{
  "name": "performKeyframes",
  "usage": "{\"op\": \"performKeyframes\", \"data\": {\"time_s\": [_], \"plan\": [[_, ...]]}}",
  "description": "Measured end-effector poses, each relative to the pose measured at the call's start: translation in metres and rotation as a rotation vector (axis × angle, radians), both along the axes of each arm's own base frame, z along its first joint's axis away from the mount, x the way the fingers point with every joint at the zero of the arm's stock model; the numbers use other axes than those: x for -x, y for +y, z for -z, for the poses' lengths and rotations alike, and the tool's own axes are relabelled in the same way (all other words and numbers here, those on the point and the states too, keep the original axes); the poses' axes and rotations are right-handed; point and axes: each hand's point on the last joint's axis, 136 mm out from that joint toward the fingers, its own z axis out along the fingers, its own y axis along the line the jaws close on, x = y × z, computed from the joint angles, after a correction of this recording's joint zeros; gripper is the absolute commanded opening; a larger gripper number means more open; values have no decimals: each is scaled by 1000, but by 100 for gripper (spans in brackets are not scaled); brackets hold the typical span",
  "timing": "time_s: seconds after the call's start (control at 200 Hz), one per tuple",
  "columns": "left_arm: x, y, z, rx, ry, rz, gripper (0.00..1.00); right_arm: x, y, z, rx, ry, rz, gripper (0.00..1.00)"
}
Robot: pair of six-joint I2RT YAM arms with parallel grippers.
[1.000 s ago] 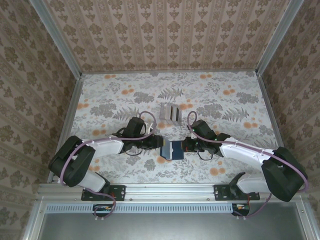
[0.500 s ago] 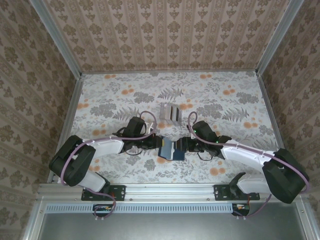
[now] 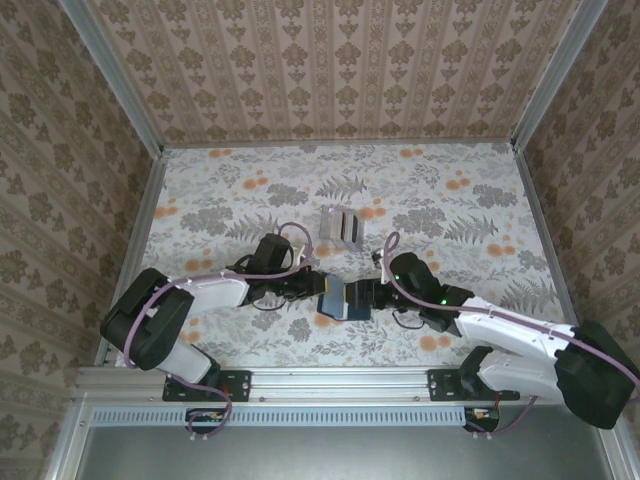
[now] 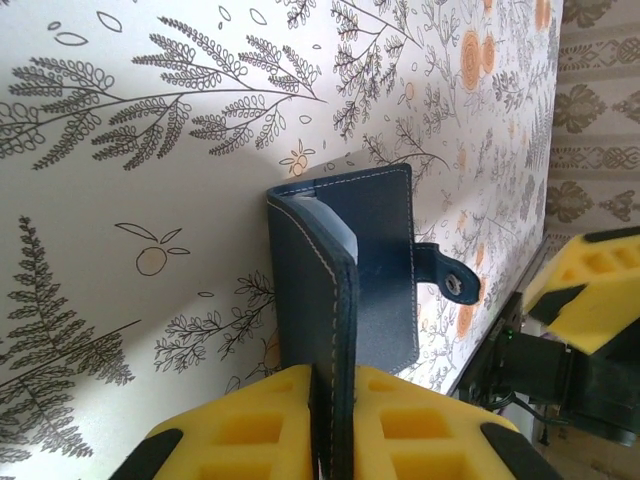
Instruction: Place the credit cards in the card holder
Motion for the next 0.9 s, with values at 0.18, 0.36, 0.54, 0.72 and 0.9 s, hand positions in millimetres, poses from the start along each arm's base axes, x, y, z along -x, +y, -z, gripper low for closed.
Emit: {"op": "performKeyframes", "data": {"time_s": [0.18,0.36,0.54,0.72,0.9], "plan": [[-4,-6,-6,45,12,-20,14,4,19,23,-9,85,-32,84],[-3,-8,-4,88,37,-39,13,3,33,43,-30,159,-53,83],[-2,-10,-1,115,60,-47,11,-1,33,54,-33,201,-20,81],[-4,-12,-1,140,72,-55,11,-9,29,57,-42,210,11,78],[-6,-16,-1,171,83,-53,10,-11,30,61,-44,216,13,75]]}}
